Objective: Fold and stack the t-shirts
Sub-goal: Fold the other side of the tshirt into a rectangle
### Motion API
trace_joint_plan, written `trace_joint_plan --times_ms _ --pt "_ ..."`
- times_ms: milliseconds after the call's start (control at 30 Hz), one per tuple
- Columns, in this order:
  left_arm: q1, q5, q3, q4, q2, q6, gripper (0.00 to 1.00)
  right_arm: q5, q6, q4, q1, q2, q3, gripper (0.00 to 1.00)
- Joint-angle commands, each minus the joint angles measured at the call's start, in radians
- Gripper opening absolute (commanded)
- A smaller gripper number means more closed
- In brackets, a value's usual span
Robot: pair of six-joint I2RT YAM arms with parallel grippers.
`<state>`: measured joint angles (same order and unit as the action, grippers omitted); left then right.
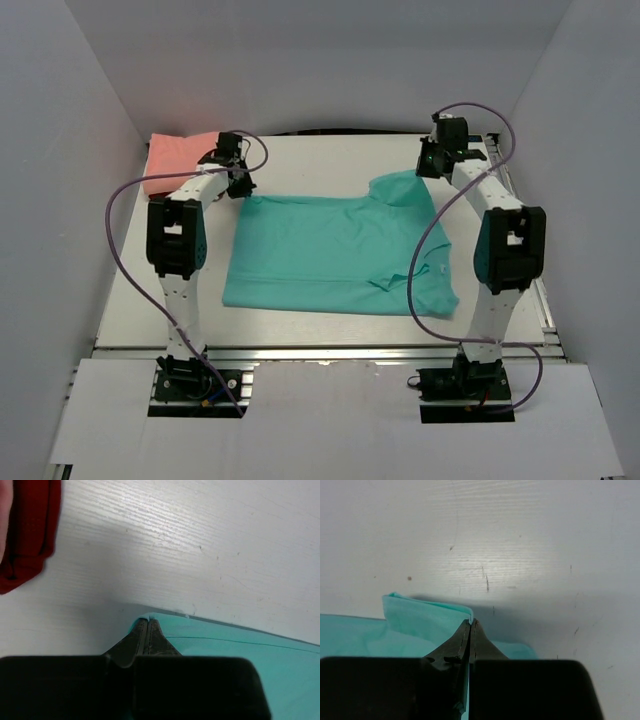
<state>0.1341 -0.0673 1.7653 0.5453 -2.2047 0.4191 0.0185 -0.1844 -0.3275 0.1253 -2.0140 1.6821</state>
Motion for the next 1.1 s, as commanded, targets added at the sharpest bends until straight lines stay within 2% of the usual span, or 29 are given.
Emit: trace_joint_plan --times_ms 0,100,300,633,1067 --pt "0.004 -0.011 -0.055 -0.027 0.134 -0.025 0.00 -0.009 -0.023 0.008 0.007 0.136 -0.141 0.00" --pt "0.004 -0.002 -0.111 -0.059 0.174 -0.031 0.00 -0.009 -0.029 0.027 0.022 0.239 -0.275 0.00" --pt "0.004 0.000 -0.182 -0.074 0.246 -0.051 0.00 0.000 -0.035 0.013 0.050 0.382 -0.422 0.00" --pt "0.004 -0.011 -0.368 -0.123 0.381 -0.103 0.00 0.047 -0.044 -0.044 0.057 0.560 -0.548 0.00" --pt "0.004 -0.002 -0.601 -0.188 0.548 -0.075 0.00 0.089 -0.079 -0.110 0.059 0.762 -0.734 0.00"
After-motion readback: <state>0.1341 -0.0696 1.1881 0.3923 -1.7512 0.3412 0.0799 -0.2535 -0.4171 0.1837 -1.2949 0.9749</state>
